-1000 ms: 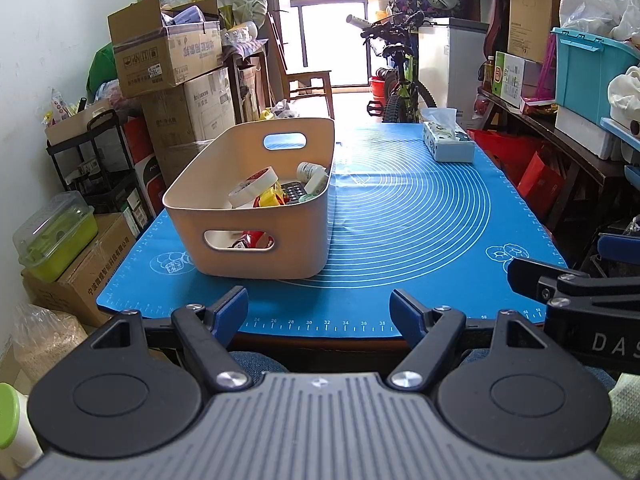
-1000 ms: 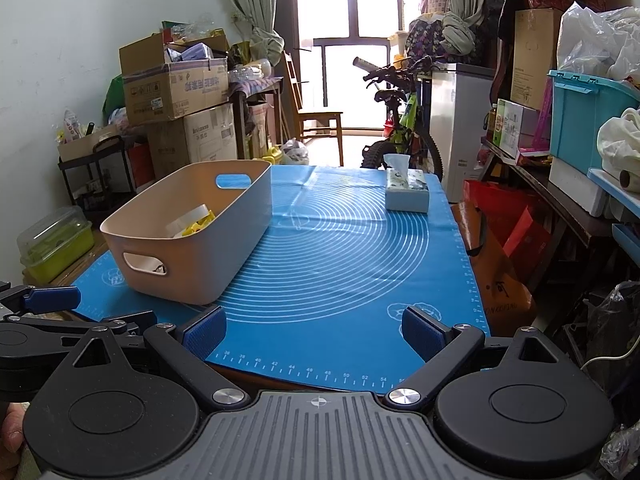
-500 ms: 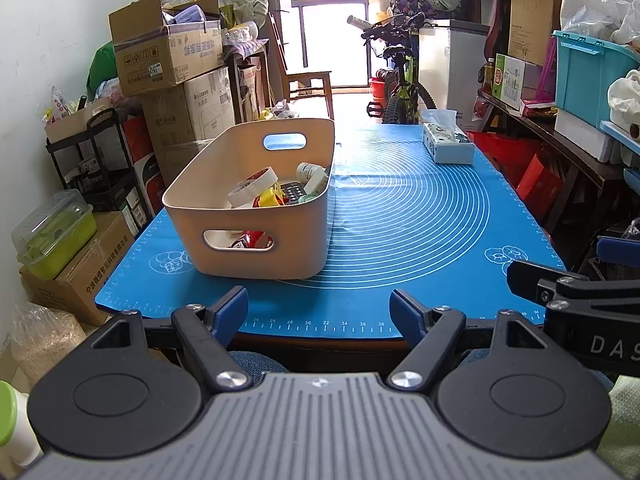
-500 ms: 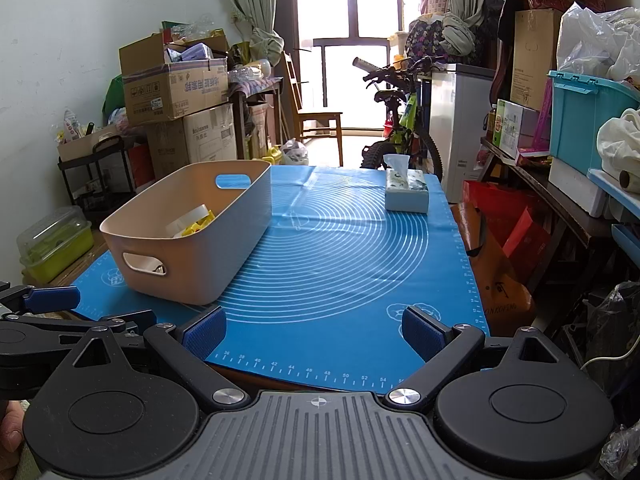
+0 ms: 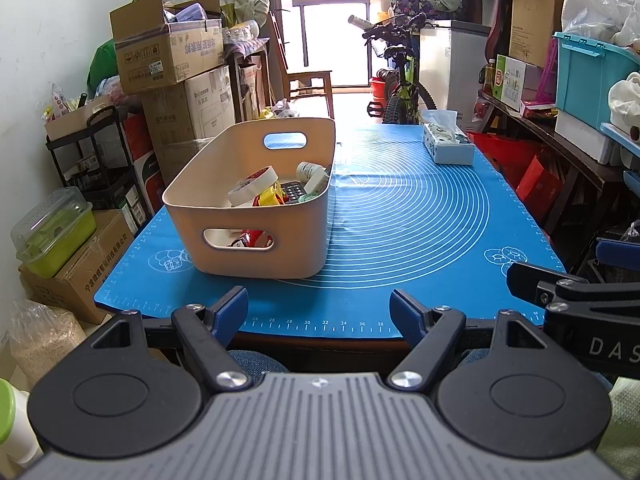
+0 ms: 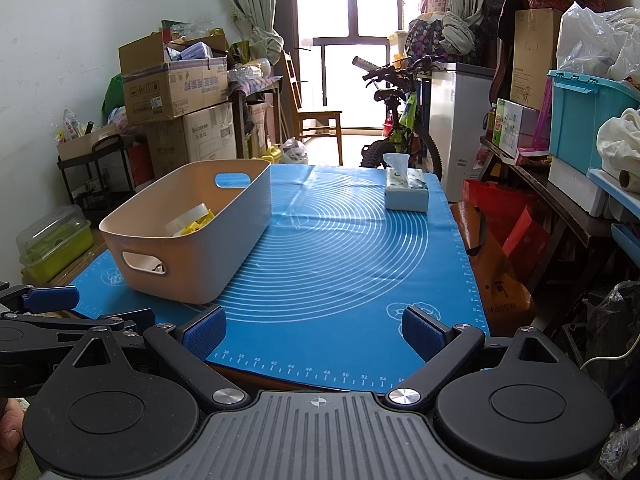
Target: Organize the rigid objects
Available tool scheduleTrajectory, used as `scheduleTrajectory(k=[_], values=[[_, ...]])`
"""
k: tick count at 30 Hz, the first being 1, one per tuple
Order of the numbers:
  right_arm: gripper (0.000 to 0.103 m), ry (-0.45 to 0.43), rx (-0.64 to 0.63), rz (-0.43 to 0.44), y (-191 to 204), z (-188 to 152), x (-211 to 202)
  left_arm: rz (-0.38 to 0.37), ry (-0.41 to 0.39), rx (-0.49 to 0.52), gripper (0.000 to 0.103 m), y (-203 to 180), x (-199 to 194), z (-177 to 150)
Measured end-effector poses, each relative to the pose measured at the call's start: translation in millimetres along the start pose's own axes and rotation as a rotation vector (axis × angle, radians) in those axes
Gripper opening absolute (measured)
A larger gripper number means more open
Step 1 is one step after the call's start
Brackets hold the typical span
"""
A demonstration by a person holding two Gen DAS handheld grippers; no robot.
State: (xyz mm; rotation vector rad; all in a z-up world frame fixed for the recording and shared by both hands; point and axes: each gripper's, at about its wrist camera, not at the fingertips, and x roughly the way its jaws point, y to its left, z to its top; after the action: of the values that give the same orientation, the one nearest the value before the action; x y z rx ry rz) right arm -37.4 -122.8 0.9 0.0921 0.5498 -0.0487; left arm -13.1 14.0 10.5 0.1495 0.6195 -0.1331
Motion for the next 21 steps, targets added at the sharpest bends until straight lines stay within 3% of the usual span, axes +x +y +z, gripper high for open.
scheduleTrajectory(k=[21], values=[[0.095,-0.001,-0.001,0.000,0.0,0.1,-0.1,-0.001,0.001,-0.003,0.078,1.6,0.7,0.3]])
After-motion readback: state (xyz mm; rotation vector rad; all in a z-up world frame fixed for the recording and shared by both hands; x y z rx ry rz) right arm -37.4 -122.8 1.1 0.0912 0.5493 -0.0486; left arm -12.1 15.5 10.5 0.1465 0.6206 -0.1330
